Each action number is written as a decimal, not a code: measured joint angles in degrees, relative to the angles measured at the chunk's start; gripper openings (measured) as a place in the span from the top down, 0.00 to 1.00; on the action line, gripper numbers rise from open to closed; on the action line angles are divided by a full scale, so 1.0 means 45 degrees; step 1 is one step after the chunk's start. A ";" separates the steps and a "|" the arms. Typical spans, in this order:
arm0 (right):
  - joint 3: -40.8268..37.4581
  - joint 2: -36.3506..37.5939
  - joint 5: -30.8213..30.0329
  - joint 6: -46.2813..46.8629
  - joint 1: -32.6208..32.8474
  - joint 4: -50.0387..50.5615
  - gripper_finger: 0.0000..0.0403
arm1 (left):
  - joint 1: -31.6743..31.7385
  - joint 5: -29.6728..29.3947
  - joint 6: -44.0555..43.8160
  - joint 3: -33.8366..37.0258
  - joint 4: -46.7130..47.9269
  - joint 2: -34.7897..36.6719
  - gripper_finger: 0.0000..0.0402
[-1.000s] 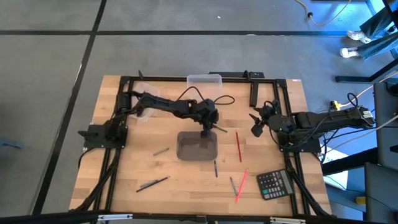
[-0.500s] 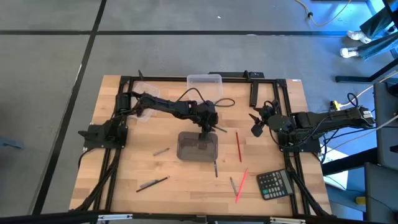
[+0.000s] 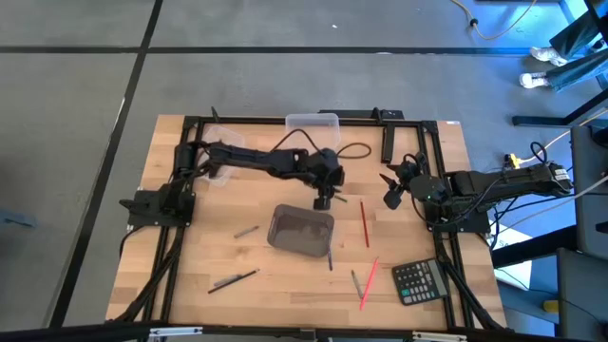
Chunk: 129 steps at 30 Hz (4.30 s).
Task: Sort crayons/erasers/pens/pencils in bins
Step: Put the green pencil into the right transparent bin
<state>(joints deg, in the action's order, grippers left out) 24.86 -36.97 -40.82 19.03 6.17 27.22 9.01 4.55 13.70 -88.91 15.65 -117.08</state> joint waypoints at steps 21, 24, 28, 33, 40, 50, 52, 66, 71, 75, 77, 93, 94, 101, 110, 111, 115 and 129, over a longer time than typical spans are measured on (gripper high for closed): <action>0.0005 -0.0010 0.0117 0.0044 0.0000 0.0083 0.58 | 0.1333 0.1348 0.0900 0.2106 0.0008 -0.0185 0.78; 0.0005 -0.0010 0.0117 0.0044 0.0000 0.0077 0.58 | 0.1333 0.1353 0.1017 0.2335 -0.0055 -0.0185 0.78; 0.0005 -0.0010 0.0120 0.0049 0.0000 0.0073 0.58 | 0.1333 0.1353 0.1117 0.2597 -0.0061 -0.0185 0.78; 0.0005 -0.0010 0.0121 0.0049 0.0000 0.0068 0.58 | 0.1333 0.1218 0.1438 0.2883 -0.0034 -0.0189 0.78; 0.0005 -0.0010 0.0121 0.0053 0.0000 0.0063 0.58 | 0.1363 0.0749 0.1882 0.3283 -0.0168 -0.0185 0.78; 0.0005 -0.0005 0.0126 0.0058 0.0000 -0.0028 0.58 | 0.1387 0.0828 0.1976 0.3872 -0.0638 -0.0117 0.82; 0.0005 -0.0005 0.0126 0.0092 0.0000 -0.0044 0.58 | 0.1404 0.0832 0.1977 0.3877 -0.0634 -0.0121 0.85; 0.0005 -0.0005 0.0447 0.0098 0.0000 -0.0049 0.58 | 0.1532 0.0793 0.1354 0.3767 -0.0682 -0.0112 0.97; 0.0005 -0.0005 0.0448 0.0101 0.0000 -0.0044 0.58 | 0.1566 0.0402 0.1059 0.2979 0.0051 -0.0102 0.97; 0.0005 -0.0005 0.0452 0.0094 0.0000 -0.0039 0.58 | 0.1574 -0.0285 0.1078 0.1584 0.1673 -0.0053 0.98; 0.0005 -0.0005 0.0452 0.0089 0.0000 -0.0037 0.58 | 0.1557 -0.0690 0.1089 0.0928 0.2556 -0.0053 0.98; 0.0006 -0.0005 0.0442 0.0053 0.0000 -0.0019 0.58 | 0.2613 -0.4413 0.3575 -0.4538 0.8080 0.0005 0.97; 0.0008 -0.0005 0.0442 0.0053 0.0000 -0.0019 0.58 | 0.2766 -0.4408 0.3587 -0.4701 0.8286 0.0005 0.97; 0.0009 -0.0010 0.0442 0.0069 0.0000 0.0019 0.58 | 0.4183 -0.4196 0.2997 -0.4389 0.8121 0.0053 0.98; 0.0005 -0.0010 0.0442 0.0082 0.0000 -0.0007 0.58 | 0.5450 -0.2109 0.2993 -0.1720 0.5033 0.0005 0.98; 0.0010 -0.0010 0.0437 0.0073 0.0000 -0.0038 0.58 | 0.5498 -0.1889 0.2992 -0.1477 0.4526 0.0005 0.98; 0.0010 -0.0010 0.0432 0.0003 0.0000 -0.0184 0.58 | 0.5505 -0.1097 0.2986 -0.0646 0.2835 0.0010 0.98; 0.0010 -0.0010 0.0427 -0.0290 0.0000 -0.0384 0.58 | 0.5776 -0.0648 0.2976 0.0933 0.1196 0.0010 0.98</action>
<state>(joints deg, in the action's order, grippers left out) 24.91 -37.01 -38.89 17.72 6.17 25.50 35.00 1.63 27.09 -84.71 21.03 -117.03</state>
